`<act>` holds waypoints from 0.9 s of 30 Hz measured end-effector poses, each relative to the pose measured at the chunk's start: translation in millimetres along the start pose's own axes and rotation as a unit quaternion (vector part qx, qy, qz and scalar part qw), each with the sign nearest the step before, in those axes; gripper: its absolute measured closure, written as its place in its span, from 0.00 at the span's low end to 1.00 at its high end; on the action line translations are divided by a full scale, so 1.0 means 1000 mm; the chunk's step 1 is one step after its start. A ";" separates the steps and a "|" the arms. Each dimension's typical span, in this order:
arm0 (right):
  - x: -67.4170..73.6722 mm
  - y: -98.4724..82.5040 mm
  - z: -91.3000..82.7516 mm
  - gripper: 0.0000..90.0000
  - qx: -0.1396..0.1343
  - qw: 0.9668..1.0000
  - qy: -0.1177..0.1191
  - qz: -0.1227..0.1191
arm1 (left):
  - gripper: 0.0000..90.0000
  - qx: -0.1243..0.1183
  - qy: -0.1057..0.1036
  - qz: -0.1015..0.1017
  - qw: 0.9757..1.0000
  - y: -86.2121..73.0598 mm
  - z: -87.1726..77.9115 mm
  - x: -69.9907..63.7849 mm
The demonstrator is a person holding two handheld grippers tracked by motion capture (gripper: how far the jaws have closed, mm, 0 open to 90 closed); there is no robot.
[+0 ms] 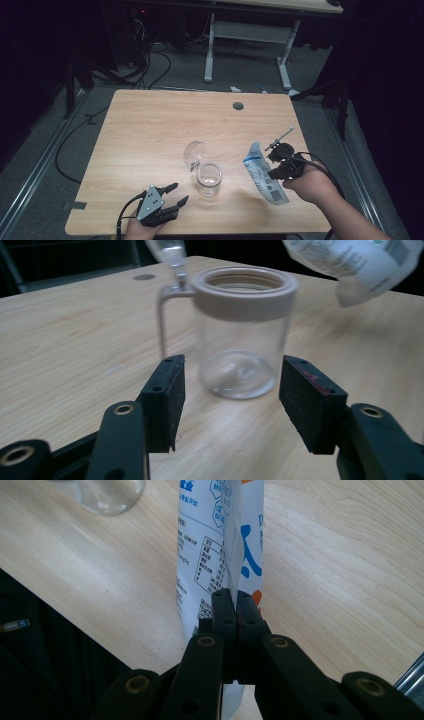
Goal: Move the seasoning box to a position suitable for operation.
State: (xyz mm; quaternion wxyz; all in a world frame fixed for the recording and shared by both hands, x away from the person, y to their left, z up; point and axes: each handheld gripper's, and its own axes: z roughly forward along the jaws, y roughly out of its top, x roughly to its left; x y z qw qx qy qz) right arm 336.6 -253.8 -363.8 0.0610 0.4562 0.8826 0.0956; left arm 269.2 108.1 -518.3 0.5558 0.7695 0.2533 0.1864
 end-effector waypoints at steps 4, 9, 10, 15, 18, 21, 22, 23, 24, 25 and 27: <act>0.005 0.002 -0.002 1.00 0.000 1.000 0.002 -0.006 | 0.48 0.004 -0.017 0.012 1.000 0.004 0.006 -0.011; 0.012 0.005 -0.008 1.00 -0.007 1.000 0.005 -0.014 | 0.47 0.003 -0.043 0.016 0.999 0.010 0.016 -0.024; 0.014 0.007 -0.010 1.00 -0.008 1.000 0.007 -0.018 | 0.48 0.007 -0.051 0.017 0.998 0.012 0.020 -0.028; 0.019 0.009 -0.012 1.00 -0.007 1.000 0.007 -0.023 | 0.47 0.006 -0.064 0.026 0.998 0.014 0.029 -0.037; 0.025 0.011 -0.014 1.00 -0.007 1.000 0.009 -0.025 | 0.47 0.006 -0.075 0.031 0.997 0.016 0.035 -0.044; 0.028 0.012 -0.014 1.00 -0.008 1.000 0.010 -0.025 | 0.46 0.005 -0.083 0.036 0.996 0.017 0.042 -0.050; 0.030 0.013 -0.014 1.00 -0.008 1.000 0.012 -0.025 | 0.46 0.005 -0.086 0.035 0.996 0.018 0.045 -0.053; 0.031 0.014 -0.014 1.00 -0.008 0.999 0.013 -0.029 | 0.46 0.005 -0.089 0.035 0.995 0.018 0.047 -0.054; 0.034 0.015 -0.013 1.00 -0.007 0.999 0.015 -0.032 | 0.46 0.005 -0.093 0.035 0.995 0.019 0.051 -0.056; 0.034 0.015 -0.013 1.00 -0.007 0.999 0.015 -0.032 | 0.46 0.005 -0.093 0.035 0.995 0.019 0.051 -0.056; 0.038 0.016 -0.013 1.00 -0.008 0.999 0.016 -0.033 | 0.46 0.006 -0.097 0.037 0.995 0.020 0.054 -0.058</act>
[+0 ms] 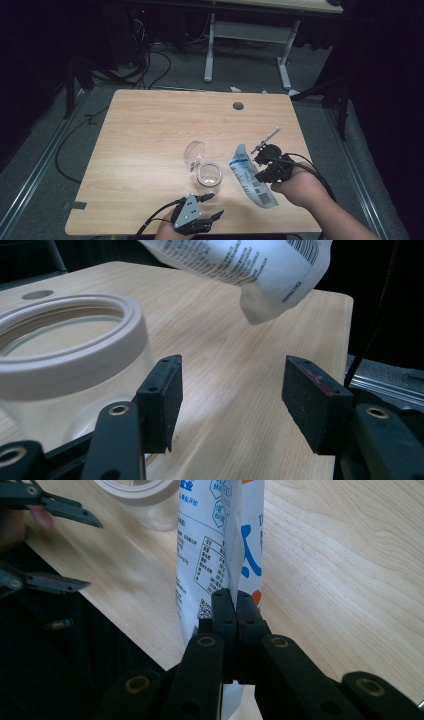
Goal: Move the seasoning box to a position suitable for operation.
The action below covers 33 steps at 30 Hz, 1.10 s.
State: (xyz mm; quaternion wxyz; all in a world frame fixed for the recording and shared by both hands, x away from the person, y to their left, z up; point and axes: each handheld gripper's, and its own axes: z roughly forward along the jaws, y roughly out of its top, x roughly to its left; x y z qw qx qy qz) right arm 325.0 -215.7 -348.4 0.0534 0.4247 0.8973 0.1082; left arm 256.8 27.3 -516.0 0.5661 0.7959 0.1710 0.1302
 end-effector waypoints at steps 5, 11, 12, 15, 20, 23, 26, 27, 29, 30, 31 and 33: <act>0.006 0.003 0.001 1.00 0.000 1.000 0.002 -0.012 | 0.46 -0.004 -0.002 0.000 1.000 0.003 0.007 -0.002; 0.012 0.007 0.000 1.00 -0.001 1.000 0.008 -0.014 | 0.46 -0.009 -0.005 0.002 1.000 0.007 0.015 -0.004; 0.013 0.008 0.000 1.00 -0.002 1.000 0.008 -0.018 | 0.46 -0.009 -0.005 0.004 1.000 0.008 0.016 -0.005; 0.016 0.011 -0.001 1.00 -0.001 1.000 0.008 -0.022 | 0.45 -0.011 -0.006 0.008 1.000 0.009 0.021 -0.006; 0.021 0.015 -0.004 1.00 -0.006 1.000 0.012 -0.026 | 0.43 -0.006 -0.011 0.010 1.000 0.010 0.030 -0.007; 0.023 0.016 -0.004 1.00 -0.006 1.000 0.013 -0.026 | 0.42 -0.004 -0.011 0.012 1.000 0.010 0.035 -0.009; 0.026 0.017 -0.004 1.00 -0.006 1.000 0.016 -0.025 | 0.42 -0.006 -0.015 0.007 1.000 0.010 0.041 -0.011; 0.027 0.018 -0.004 1.00 -0.007 0.999 0.018 -0.031 | 0.40 -0.004 -0.015 0.010 1.000 0.010 0.044 -0.012; 0.028 0.018 -0.004 1.00 -0.007 0.999 0.019 -0.031 | 0.39 -0.004 -0.015 0.008 1.000 0.011 0.045 -0.013; 0.028 0.019 -0.004 1.00 -0.008 0.999 0.019 -0.031 | 0.38 -0.003 -0.017 0.002 1.000 0.011 0.047 -0.013; 0.030 0.019 -0.005 1.00 -0.008 0.999 0.019 -0.028 | 0.36 -0.002 -0.017 0.001 1.000 0.012 0.049 -0.013; 0.030 0.020 -0.006 1.00 -0.009 0.999 0.020 -0.030 | 0.35 0.004 -0.017 0.002 1.000 0.013 0.053 -0.014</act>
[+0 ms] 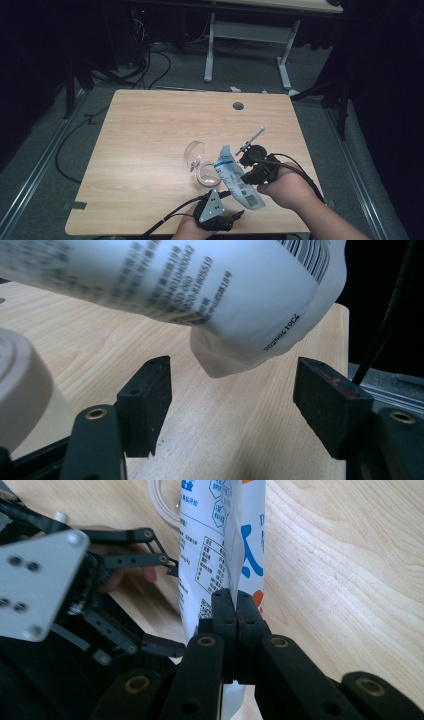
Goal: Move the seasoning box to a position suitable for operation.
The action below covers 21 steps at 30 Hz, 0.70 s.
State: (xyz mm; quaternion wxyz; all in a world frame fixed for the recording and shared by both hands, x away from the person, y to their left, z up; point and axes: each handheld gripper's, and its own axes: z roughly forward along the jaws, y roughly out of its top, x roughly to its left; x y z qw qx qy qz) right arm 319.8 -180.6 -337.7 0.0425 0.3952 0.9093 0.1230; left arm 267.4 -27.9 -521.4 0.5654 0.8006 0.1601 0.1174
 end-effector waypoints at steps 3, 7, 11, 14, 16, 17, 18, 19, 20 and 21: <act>0.002 0.001 -0.001 1.00 0.000 1.000 -0.001 0.002 | 0.33 -0.001 -0.001 -0.005 1.000 0.001 0.004 -0.001; 0.004 0.003 -0.002 1.00 -0.002 1.000 0.002 -0.004 | 0.33 -0.003 0.004 -0.008 1.000 0.003 0.009 -0.001; 0.006 0.004 -0.002 1.00 -0.003 1.000 0.005 -0.004 | 0.35 -0.007 0.016 0.006 1.000 0.006 0.011 -0.003; 0.006 0.005 -0.002 1.00 -0.004 1.000 0.004 -0.008 | 0.39 -0.009 0.016 0.005 1.000 0.007 0.010 -0.004; 0.007 0.005 -0.002 1.00 -0.005 1.000 0.004 -0.007 | 0.42 -0.011 0.024 0.013 1.000 0.007 0.009 -0.006; 0.007 0.005 -0.002 1.00 -0.005 1.000 0.004 -0.007 | 0.42 -0.011 0.024 0.013 1.000 0.007 0.009 -0.006; 0.007 0.006 -0.002 1.00 -0.005 1.000 0.004 -0.006 | 0.44 -0.011 0.024 0.012 1.000 0.008 0.009 -0.005; 0.007 0.007 -0.002 1.00 -0.005 1.000 0.003 -0.010 | 0.45 -0.008 0.028 0.015 0.999 0.008 0.008 -0.006; 0.007 0.007 -0.002 1.00 -0.005 1.000 0.003 -0.010 | 0.46 -0.008 0.028 0.015 0.999 0.008 0.008 -0.006; 0.007 0.007 -0.002 1.00 -0.004 1.000 0.002 -0.011 | 0.46 -0.006 0.032 0.019 0.999 0.008 0.008 -0.007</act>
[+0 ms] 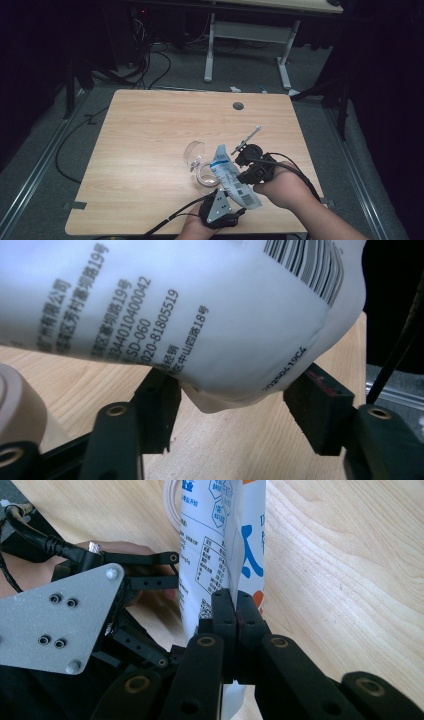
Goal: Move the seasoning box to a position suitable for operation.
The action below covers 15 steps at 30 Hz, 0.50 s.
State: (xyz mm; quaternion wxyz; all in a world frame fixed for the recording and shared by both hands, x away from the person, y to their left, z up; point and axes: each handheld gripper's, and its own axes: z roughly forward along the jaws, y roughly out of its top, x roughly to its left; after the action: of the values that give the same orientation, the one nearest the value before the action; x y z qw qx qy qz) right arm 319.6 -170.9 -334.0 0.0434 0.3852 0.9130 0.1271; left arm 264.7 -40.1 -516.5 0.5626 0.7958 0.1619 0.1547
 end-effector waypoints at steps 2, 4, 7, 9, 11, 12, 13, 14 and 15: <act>0.001 0.001 0.001 1.00 0.003 1.000 0.000 0.003 | 0.51 0.002 0.002 -0.001 1.000 0.001 -0.001 -0.002; 0.001 0.001 0.001 1.00 0.005 1.000 0.001 -0.002 | 0.55 0.006 0.010 -0.001 1.000 0.001 -0.002 -0.003; 0.002 0.002 0.002 1.00 0.004 1.000 0.001 -0.003 | 0.62 0.005 0.009 -0.004 1.000 0.002 -0.003 -0.005; 0.002 0.002 0.002 1.00 0.004 1.000 0.001 -0.002 | 0.63 0.004 0.011 -0.005 1.000 0.002 -0.004 -0.005; 0.002 0.002 0.001 1.00 0.004 1.000 0.001 -0.005 | 0.64 0.002 0.010 -0.007 1.000 0.003 -0.004 -0.007; 0.002 0.002 0.001 1.00 0.004 1.000 0.001 -0.004 | 0.65 0.002 0.010 -0.007 1.000 0.004 -0.005 -0.008; 0.003 0.002 0.001 1.00 0.004 1.000 0.001 -0.003 | 0.66 0.002 0.009 -0.009 1.000 0.004 -0.005 -0.008; 0.003 0.002 0.002 1.00 0.005 1.000 0.000 -0.002 | 0.66 0.003 0.008 -0.012 1.000 0.004 -0.005 -0.009; 0.003 0.002 0.002 1.00 0.004 1.000 0.000 -0.003 | 0.66 0.002 0.006 -0.015 1.000 0.005 -0.005 -0.010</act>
State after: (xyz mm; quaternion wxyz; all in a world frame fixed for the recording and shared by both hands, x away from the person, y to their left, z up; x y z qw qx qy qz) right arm 319.4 -166.6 -335.1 0.0424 0.3827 0.9147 0.1229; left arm 254.4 -41.8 -511.0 0.5620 0.7938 0.1775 0.1503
